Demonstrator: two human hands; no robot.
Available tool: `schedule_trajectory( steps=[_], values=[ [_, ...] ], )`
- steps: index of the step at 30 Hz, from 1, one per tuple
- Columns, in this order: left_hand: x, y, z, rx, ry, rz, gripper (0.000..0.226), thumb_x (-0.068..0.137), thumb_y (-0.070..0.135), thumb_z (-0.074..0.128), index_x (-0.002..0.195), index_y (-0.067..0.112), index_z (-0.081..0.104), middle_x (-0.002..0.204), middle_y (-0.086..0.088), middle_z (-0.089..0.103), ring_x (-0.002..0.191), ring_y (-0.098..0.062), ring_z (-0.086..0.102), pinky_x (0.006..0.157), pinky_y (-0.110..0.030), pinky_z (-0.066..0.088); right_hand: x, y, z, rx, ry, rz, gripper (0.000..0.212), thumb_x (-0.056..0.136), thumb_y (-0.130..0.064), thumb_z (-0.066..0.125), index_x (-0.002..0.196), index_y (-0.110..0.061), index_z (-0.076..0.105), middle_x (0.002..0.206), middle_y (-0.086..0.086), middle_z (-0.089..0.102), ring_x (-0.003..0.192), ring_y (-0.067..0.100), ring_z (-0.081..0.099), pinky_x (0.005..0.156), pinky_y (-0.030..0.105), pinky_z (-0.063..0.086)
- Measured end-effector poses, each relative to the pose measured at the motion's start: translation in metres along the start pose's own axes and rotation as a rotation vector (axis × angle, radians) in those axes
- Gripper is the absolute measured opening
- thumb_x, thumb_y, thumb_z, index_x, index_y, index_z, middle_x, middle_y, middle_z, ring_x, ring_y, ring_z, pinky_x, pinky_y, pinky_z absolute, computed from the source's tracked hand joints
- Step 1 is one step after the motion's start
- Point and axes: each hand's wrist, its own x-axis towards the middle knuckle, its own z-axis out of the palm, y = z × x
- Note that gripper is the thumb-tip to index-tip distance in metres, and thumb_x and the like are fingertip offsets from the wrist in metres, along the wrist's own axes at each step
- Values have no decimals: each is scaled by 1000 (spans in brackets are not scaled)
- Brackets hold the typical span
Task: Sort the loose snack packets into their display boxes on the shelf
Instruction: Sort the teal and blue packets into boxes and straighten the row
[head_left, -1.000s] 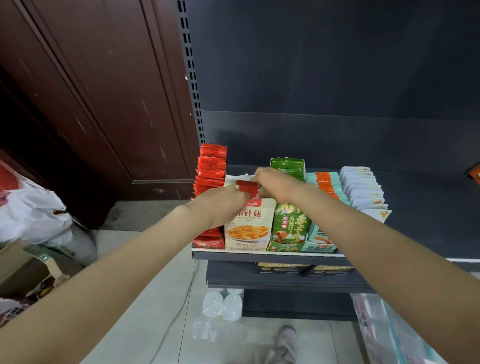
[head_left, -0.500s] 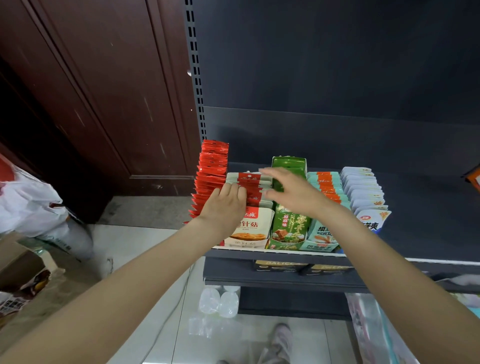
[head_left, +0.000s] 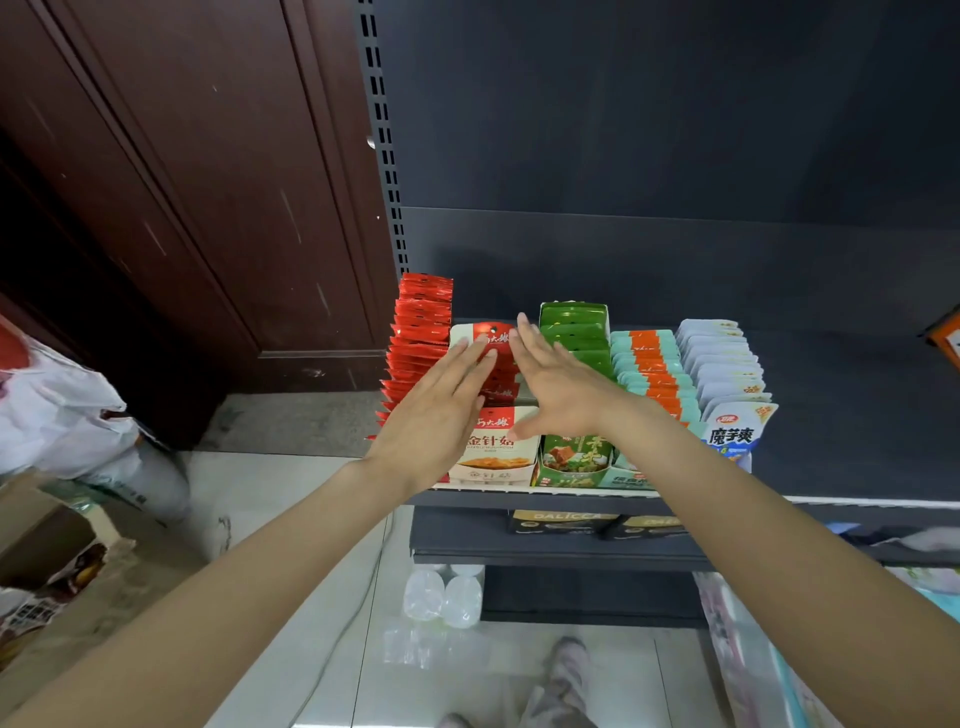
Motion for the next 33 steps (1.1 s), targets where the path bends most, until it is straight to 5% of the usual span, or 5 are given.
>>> schedule_trajectory(
  steps=[5,9,18,26,33],
  values=[
    [13,2,-7,70,3,67,43,90,12,60,132,19,54,146,-2,41,136,-19,34,112,-29,28,-2,3,2,6,2,-8,116,80,-45,68,145,-13,-23,149,1,-38,141,13,-24,114,29,-8],
    [34,-2,-18,53,-98,-7,18,94,21,54,106,15,68,105,-3,64,98,-20,61,84,-33,52,-7,3,0,67,1,-15,116,78,-47,70,148,-15,-17,152,-3,-33,142,10,-19,115,28,-6],
    [44,-3,-13,-74,-114,-25,21,92,22,58,113,18,63,116,-1,62,104,-16,59,88,-30,52,-25,-11,7,116,331,93,79,73,-40,77,137,-22,34,135,-2,26,128,13,27,97,32,43],
    [11,-11,-19,-137,-105,30,24,93,23,55,112,18,69,114,4,59,109,-10,52,89,-21,43,-30,-20,14,-120,447,-7,25,86,-33,64,102,-17,54,108,-3,47,102,15,43,88,27,36],
    [-6,-5,-3,172,-32,209,31,83,20,69,110,6,69,101,-10,69,90,-26,65,74,-37,57,-32,-23,19,-193,440,-18,36,88,-27,63,121,-15,54,123,1,46,112,18,44,93,30,38]
  ],
)
